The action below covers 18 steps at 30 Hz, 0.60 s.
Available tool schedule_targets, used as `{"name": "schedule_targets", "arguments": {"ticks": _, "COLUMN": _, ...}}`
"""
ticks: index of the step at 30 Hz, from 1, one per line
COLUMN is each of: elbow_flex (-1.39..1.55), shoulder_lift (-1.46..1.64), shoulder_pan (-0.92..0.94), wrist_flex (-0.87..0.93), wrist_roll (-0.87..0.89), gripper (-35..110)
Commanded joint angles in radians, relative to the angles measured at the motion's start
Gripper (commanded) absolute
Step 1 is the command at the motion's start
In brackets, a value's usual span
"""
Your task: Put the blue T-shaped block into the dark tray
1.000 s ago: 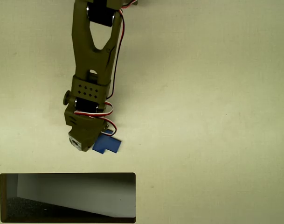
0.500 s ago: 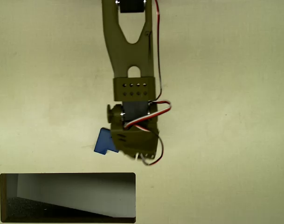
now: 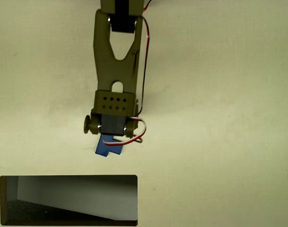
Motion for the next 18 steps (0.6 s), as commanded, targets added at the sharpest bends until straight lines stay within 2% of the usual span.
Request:
{"name": "schedule_targets", "arguments": {"ticks": 1, "elbow_flex": -0.196, "shoulder_lift": -0.101, "shoulder_pan": 0.028, "wrist_flex": 0.008, "wrist_roll": -0.038, "gripper": 0}}
{"name": "schedule_targets", "arguments": {"ticks": 6, "elbow_flex": -0.439, "shoulder_lift": -0.275, "shoulder_pan": 0.054, "wrist_flex": -0.002, "wrist_roll": -0.060, "gripper": 0}}
{"name": "schedule_targets", "arguments": {"ticks": 18, "elbow_flex": -0.511, "shoulder_lift": -0.357, "shoulder_pan": 0.063, "wrist_flex": -0.094, "wrist_roll": -0.080, "gripper": 0}}
